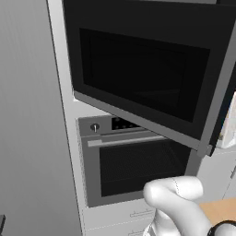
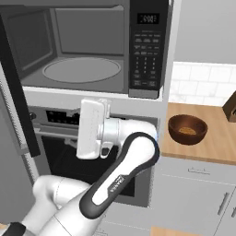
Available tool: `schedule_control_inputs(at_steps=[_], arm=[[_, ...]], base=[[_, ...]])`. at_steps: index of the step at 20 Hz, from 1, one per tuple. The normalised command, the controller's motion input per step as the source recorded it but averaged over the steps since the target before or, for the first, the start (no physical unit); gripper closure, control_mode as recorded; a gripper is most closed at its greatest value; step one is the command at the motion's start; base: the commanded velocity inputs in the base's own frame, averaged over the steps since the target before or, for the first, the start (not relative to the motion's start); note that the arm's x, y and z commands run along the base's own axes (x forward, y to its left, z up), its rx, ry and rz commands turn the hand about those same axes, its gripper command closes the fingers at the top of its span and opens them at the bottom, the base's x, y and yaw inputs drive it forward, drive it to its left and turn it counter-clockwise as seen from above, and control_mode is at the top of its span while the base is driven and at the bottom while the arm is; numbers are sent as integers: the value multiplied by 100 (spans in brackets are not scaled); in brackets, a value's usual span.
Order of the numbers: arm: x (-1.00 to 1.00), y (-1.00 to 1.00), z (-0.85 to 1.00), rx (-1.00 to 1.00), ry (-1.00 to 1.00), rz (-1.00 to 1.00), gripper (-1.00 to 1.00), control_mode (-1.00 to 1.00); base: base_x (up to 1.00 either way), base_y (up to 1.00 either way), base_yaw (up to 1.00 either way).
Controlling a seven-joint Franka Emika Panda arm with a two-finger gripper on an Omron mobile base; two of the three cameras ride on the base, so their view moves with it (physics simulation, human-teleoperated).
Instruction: Open the microwave, place the bowl with waffle inside the microwave, then close the microwave door and turn it on.
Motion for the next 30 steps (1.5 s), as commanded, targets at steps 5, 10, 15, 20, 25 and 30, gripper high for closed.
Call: schedule_control_inputs(at_steps=[5, 10, 15, 20, 25, 30], arm=[[-9, 89, 22, -4, -17, 0, -100, -100], [-40, 80, 45, -4, -19, 0, -100, -100], [-49, 87, 29, -3, -13, 0, -100, -100], [-36, 100, -2, 0, -1, -4, -100, -100], [-4, 100, -8, -3, -1, -16, -100, -100], [0, 96, 0, -4, -1, -18, -100, -100]], base=[[0, 0, 0], [0, 0, 0], [0, 0, 0], [0, 0, 0], [0, 0, 0], [0, 0, 0]])
